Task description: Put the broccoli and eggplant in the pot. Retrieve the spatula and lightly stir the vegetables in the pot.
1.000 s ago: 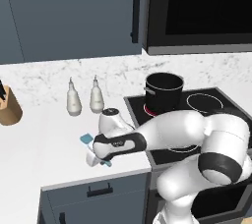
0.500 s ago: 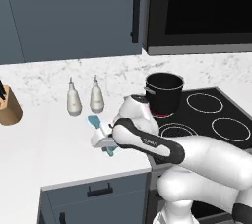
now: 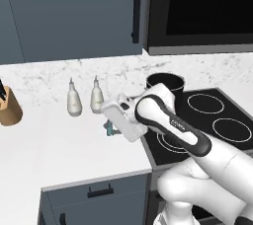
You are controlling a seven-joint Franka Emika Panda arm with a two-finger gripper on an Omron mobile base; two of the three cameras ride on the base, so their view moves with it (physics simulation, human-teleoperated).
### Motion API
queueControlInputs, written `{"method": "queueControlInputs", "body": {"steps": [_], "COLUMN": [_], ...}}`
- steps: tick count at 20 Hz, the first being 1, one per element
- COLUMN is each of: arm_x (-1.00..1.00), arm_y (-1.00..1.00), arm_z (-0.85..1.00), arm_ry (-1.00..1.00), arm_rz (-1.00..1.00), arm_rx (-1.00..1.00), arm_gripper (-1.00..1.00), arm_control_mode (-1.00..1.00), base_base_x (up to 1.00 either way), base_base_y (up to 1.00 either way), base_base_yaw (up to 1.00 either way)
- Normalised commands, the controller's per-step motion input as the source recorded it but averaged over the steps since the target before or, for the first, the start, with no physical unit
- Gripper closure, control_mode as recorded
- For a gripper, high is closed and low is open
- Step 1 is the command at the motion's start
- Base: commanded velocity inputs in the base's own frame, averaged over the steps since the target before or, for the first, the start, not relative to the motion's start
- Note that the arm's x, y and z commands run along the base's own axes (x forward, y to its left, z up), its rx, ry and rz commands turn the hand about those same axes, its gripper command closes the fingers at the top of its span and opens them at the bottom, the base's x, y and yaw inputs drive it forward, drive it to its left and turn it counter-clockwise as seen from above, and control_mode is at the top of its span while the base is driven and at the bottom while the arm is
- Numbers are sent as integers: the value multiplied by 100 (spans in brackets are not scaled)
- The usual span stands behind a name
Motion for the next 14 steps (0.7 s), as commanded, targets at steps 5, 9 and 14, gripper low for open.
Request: {"method": "queueControlInputs", "body": {"steps": [5, 9, 14], "arm_x": [-8, -2, 0], "arm_y": [-26, -64, -53], "arm_z": [16, 2, 37], "arm_ry": [38, 32, 28], "arm_rz": [-57, -55, -51], "arm_rx": [49, 54, 56], "arm_gripper": [100, 100, 100], "arm_control_mode": [-100, -100, -100], "base_base_x": [0, 0, 0], "base_base_y": [0, 0, 0], "base_base_yaw": [0, 0, 0]}}
